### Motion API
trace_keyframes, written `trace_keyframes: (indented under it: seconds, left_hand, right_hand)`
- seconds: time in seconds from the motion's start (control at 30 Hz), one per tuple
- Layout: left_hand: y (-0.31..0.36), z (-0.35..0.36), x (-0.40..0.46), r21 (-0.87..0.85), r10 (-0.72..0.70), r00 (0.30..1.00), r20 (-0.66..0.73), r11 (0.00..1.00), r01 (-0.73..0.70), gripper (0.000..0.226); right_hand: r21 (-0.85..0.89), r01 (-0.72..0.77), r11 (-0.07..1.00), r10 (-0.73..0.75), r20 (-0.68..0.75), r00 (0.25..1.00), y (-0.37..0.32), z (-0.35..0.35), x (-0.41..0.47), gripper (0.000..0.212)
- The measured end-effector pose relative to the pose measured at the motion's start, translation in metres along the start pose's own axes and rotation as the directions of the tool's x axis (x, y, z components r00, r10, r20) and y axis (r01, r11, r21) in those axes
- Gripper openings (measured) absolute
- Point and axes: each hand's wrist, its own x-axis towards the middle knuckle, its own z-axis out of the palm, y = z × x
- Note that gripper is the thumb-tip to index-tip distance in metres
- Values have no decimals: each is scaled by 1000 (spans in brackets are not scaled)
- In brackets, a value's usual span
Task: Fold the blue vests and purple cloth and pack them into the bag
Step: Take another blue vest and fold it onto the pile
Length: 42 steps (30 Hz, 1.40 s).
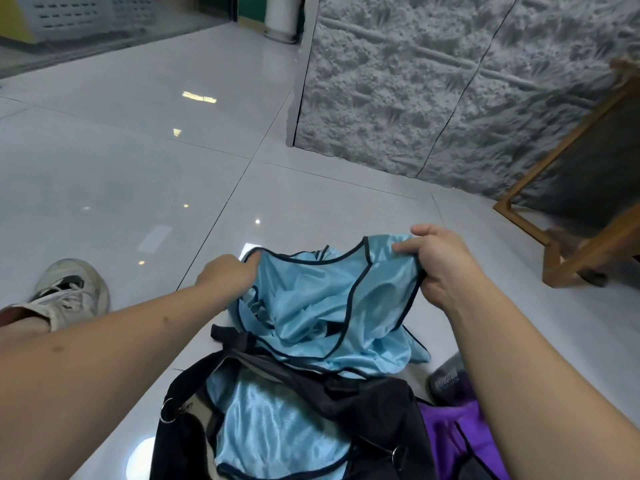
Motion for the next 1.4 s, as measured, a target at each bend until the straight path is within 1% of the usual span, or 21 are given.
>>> trace_keyframes:
  seconds: [0.1, 0.17, 0.23, 0.3, 0.37, 0.47, 0.53, 0.57, 0.63, 0.73, 0.8, 0.87, 0.9, 1.0, 1.07, 1.13, 1.17, 1.23, 1.3, 1.33, 1.4]
  left_hand:
    - [12, 0, -4, -217, -71, 994, 80, 972, 86, 73]
    - [12, 1, -5, -457, -141, 959, 247, 855, 243, 93]
    - [12, -1, -9, -580, -114, 914, 389, 740, 340, 100]
    - [12, -4, -11, -623, -53, 887, 459, 693, 363, 97]
    - [13, -8, -11, -667, 20, 870, 493, 651, 363, 91]
    - [14, -11, -8, -713, 117, 846, 520, 605, 355, 85]
    - [17, -9, -9, -712, 149, 844, 515, 623, 324, 86]
    - [20, -10, -12, -687, 157, 842, 516, 663, 298, 91]
    - [23, -9, -14, -632, 162, 869, 467, 749, 200, 102]
    - [36, -12, -17, -610, 222, 903, 368, 791, 55, 62]
    - [46, -22, -22, -654, 281, 843, 459, 749, 107, 53]
    - [53, -34, -25, -712, 361, 761, 539, 678, 183, 50]
    - [57, -40, -26, -735, 378, 744, 552, 642, 219, 52]
    - [69, -53, -29, -773, 415, 723, 553, 580, 258, 59]
    - [74, -56, -29, -782, 444, 715, 540, 578, 232, 50]
    - [78, -52, -31, -744, 428, 730, 534, 647, 165, 34]
    - [76, -47, -31, -692, 391, 761, 517, 715, 103, 27]
    - [65, -32, -25, -479, 263, 845, 465, 878, -10, 18]
    - [46, -17, -23, -116, 77, 865, 496, 993, -22, 49]
    - [36, -12, -23, 97, -42, 836, 547, 995, -13, 67]
    - [19, -5, -25, 412, -218, 766, 604, 909, -67, 88]
  right_hand:
    - [-23, -14, 1000, 14, 16, 1000, 6, 4, 0, 41]
    - [-68, -18, 998, 20, 17, 1000, 10, 6, 1, 41]
    - [-148, -37, 988, 40, 18, 999, 15, 6, 3, 43]
    - [-268, -74, 961, 81, 15, 997, 22, 3, 4, 43]
    - [-408, -140, 902, 168, 33, 985, 28, -1, 3, 29]
    - [-656, -193, 729, 310, 65, 949, 39, -4, 1, 24]
    - [-741, -170, 650, 342, 86, 936, 45, -3, -1, 28]
    - [-747, -147, 648, 333, 104, 937, 49, -2, 0, 33]
    - [-687, -90, 721, 275, 164, 948, 51, -2, 1, 42]
    - [-384, -61, 921, 160, 233, 959, 49, -2, -2, 40]
    - [-188, -16, 982, 62, 240, 969, 43, -2, -5, 35]
    - [-4, 0, 1000, 1, 250, 968, 37, -5, -6, 33]
    - [66, 0, 998, -17, 258, 966, 35, -7, -6, 33]
    - [221, -5, 975, -62, 292, 954, 29, -13, -5, 36]
    - [292, -13, 956, -87, 328, 941, 23, -12, -7, 42]
    - [291, 1, 957, -108, 353, 929, 18, -10, -10, 48]
    - [280, 6, 960, -110, 356, 928, 17, -9, -11, 49]
    - [266, 13, 964, -111, 354, 929, 17, -8, -12, 51]
    - [256, 14, 967, -106, 348, 931, 19, -9, -12, 52]
    - [246, 13, 969, -101, 346, 933, 20, -10, -12, 53]
    - [212, 14, 977, -88, 344, 935, 23, -11, -11, 54]
